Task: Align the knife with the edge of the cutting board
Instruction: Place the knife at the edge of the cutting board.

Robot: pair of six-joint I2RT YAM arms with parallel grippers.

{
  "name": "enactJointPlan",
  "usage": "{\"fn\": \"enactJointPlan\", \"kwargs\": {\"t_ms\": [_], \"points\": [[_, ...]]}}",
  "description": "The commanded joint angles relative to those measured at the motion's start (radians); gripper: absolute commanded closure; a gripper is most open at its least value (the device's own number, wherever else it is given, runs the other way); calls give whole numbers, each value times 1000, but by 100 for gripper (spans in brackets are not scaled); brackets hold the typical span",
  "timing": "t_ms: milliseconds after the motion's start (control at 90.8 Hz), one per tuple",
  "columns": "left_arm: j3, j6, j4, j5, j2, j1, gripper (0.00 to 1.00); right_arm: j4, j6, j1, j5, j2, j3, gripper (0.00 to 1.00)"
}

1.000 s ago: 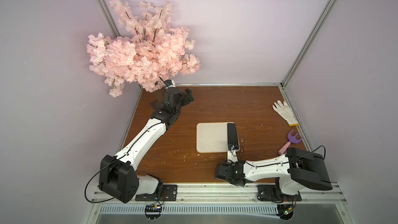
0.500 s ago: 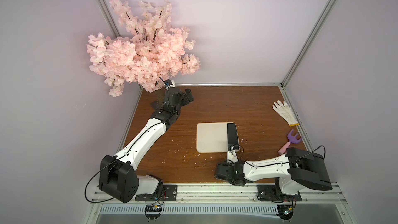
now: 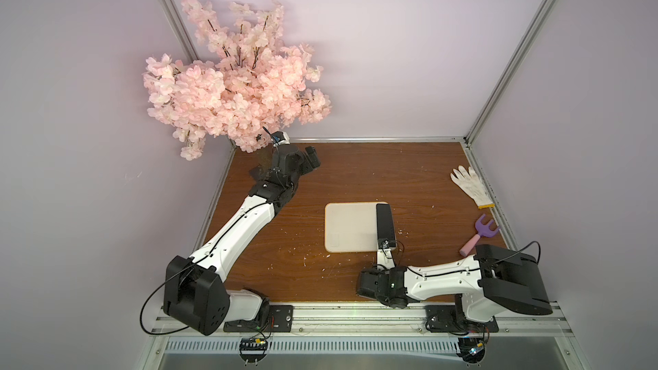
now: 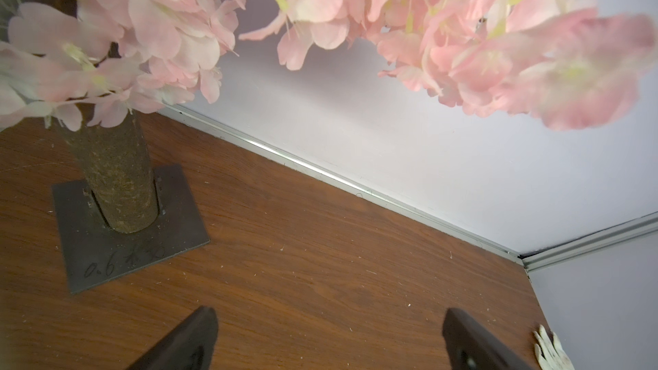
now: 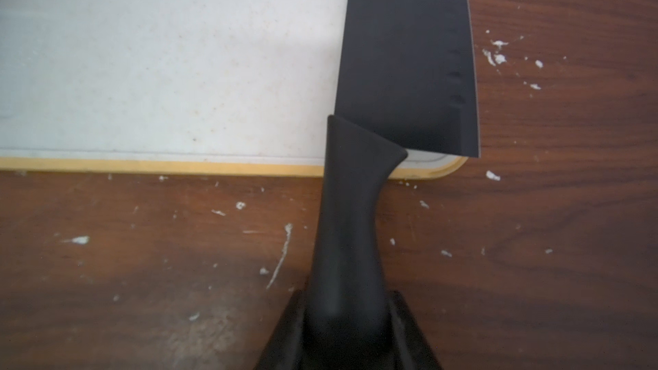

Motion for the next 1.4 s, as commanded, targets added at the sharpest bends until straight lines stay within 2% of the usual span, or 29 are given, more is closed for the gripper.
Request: {"fn": "enactJointPlan", "kwargs": {"t_ms": [0, 859, 1387], "points": [[14, 22, -5, -13, -10, 15, 0, -29, -24, 6, 20, -21, -13, 100], [14, 21, -5, -12, -7, 15, 0, -18, -37, 0, 33, 9, -2, 91], [15, 20, -5, -8, -5, 15, 0, -4, -43, -10, 31, 17, -5, 90]]}}
